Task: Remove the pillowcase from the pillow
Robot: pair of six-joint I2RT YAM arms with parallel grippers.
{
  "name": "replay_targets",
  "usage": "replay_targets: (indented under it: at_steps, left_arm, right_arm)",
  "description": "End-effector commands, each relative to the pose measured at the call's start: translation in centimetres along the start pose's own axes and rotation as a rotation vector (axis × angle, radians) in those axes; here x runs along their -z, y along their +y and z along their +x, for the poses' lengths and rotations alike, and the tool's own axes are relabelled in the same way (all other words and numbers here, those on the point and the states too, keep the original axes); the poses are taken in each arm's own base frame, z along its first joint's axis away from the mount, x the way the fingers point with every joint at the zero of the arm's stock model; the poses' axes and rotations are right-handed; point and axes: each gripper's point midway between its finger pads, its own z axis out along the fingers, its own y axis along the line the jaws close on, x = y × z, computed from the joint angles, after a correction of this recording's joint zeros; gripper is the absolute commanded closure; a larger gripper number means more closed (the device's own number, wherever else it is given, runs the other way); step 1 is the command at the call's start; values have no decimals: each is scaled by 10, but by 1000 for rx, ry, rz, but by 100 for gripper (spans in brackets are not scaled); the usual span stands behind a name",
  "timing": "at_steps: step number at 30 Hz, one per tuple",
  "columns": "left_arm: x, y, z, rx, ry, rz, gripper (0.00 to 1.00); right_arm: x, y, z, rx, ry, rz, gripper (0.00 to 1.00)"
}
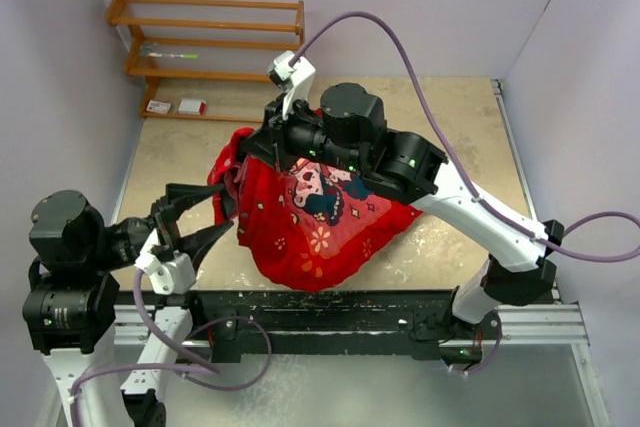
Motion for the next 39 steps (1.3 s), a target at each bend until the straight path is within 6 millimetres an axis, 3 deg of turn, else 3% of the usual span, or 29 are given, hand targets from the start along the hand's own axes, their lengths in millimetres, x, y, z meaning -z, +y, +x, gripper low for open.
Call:
replay_targets:
  at_steps: [1, 9, 18, 29, 34, 39]
  left_arm:
    - [-4, 11, 9, -131, -7, -8, 37]
    - [-6, -4, 20, -203, -10, 25, 37]
    - [-7, -6, 61, -126, 99, 70, 47]
    - [-5, -2, 80, -218, 163, 70, 47]
    - [-9, -1, 80, -192, 136, 59, 61]
    - [-12, -24, 76, -135, 74, 84, 86]
  right_arm:
    - [10, 21, -47, -36, -129, -82, 100]
    - [2, 30, -43, -49, -101, -117, 100]
    - [3, 46, -39, -44, -82, -177, 100]
    - [3, 57, -21, -19, -14, -218, 100]
    - [1, 63, -17, -21, -2, -244, 100]
    - [-5, 63, -22, -47, -19, -228, 100]
